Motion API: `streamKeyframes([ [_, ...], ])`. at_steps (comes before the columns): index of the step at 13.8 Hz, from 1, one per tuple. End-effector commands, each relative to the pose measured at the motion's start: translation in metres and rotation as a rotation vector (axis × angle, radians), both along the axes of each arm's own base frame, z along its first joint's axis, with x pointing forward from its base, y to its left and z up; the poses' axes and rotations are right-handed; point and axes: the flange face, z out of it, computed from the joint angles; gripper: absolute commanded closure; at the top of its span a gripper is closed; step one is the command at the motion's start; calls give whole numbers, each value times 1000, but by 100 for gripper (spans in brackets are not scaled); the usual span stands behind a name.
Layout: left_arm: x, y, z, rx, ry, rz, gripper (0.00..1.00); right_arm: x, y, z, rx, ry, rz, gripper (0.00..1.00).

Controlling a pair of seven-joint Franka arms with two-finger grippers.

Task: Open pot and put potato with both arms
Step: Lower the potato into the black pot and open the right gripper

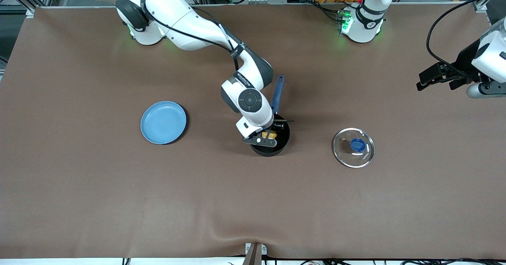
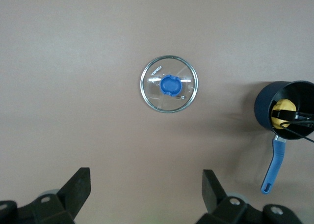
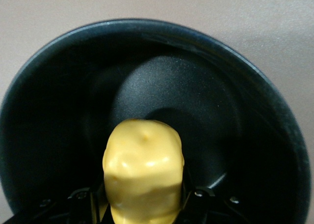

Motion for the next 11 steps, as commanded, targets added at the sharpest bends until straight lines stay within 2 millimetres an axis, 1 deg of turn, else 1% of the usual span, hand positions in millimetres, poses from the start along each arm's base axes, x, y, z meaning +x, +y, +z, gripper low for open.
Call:
streamKeyframes([
  [1, 2, -4, 6, 4, -3, -29, 0, 2, 8, 4, -3, -24, -20, 31],
  [2, 2, -5, 6, 4, -4, -31, 0, 3, 8, 7, -2, -24, -24, 0],
  [4, 2, -7, 7, 5, -7, -35, 0, 6, 5, 13, -2, -25, -28, 0],
  [5, 2, -6, 8, 5, -10, -34, 0, 6, 6, 21, 3, -34, -27, 0],
  [7, 2, -5, 7, 5, -9, -32, 0, 15, -2, 44, 5, -34, -35, 0],
  [8, 2, -5, 7, 5, -7, -32, 0, 20, -6, 61, 7, -34, -42, 0],
  [11, 3, -4, 6, 5, -7, -29, 0, 44, -36, 136, -20, -68, -63, 0],
])
